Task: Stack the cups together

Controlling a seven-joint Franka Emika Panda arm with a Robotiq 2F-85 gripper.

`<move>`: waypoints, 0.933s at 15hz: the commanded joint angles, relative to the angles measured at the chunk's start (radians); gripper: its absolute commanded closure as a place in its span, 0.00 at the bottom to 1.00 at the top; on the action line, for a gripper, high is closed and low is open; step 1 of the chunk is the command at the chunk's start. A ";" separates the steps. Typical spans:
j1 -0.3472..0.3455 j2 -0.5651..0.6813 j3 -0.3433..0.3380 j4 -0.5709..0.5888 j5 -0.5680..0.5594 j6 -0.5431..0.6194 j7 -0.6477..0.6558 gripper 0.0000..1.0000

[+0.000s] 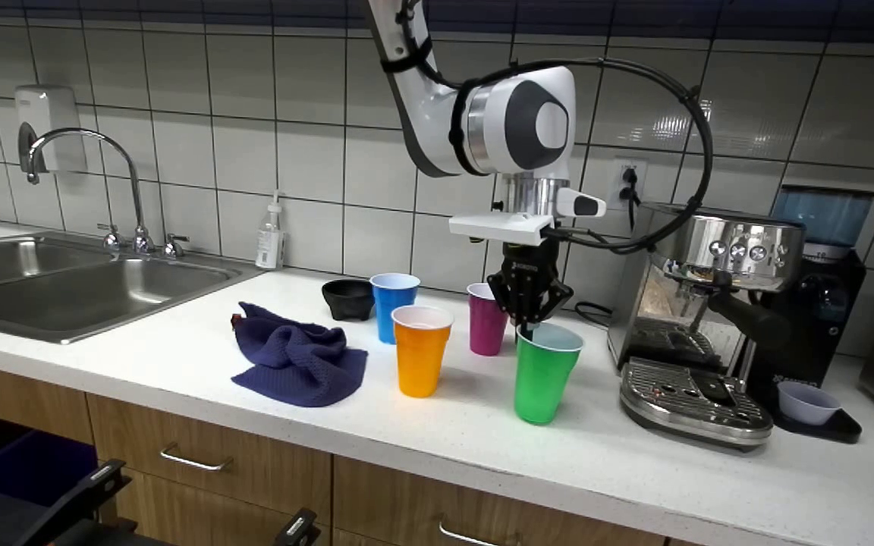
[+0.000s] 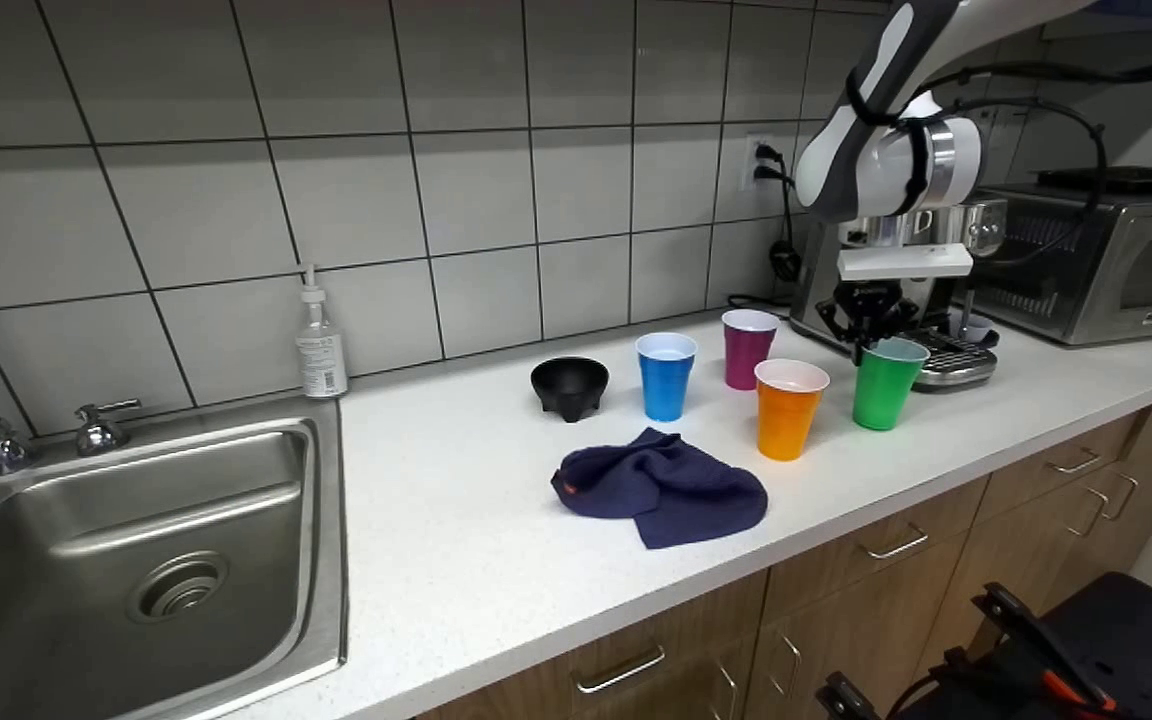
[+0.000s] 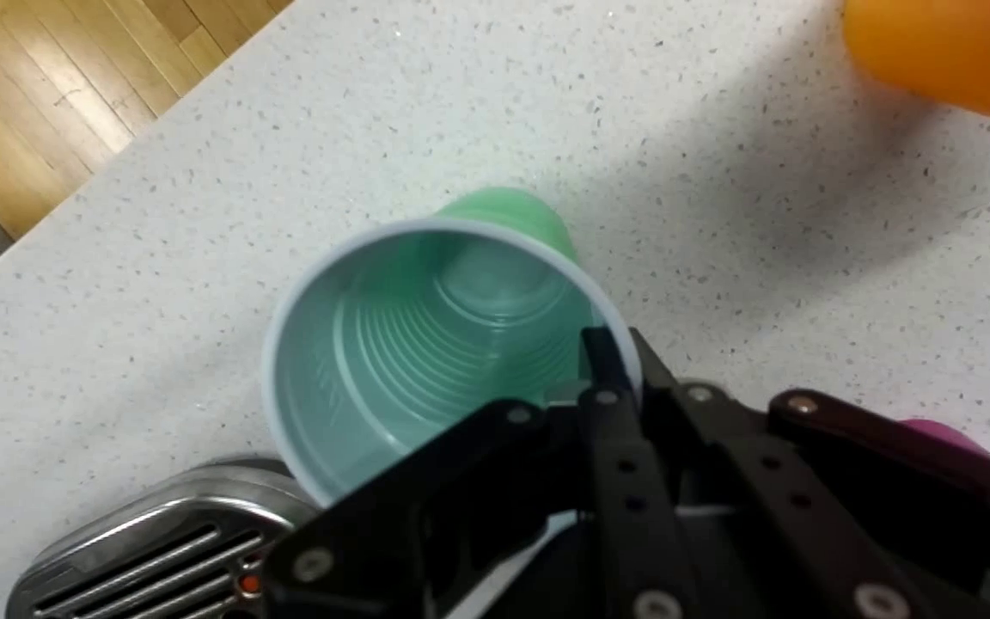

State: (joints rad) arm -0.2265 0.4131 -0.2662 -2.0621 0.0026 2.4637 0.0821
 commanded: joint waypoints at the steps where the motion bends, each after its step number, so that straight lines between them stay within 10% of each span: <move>1: 0.013 -0.099 -0.011 -0.078 -0.035 -0.004 0.023 0.99; 14: 0.071 -0.495 0.031 -0.362 -0.176 0.008 0.204 0.99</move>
State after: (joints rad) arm -0.1548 0.0358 -0.2627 -2.3476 -0.1238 2.4678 0.2126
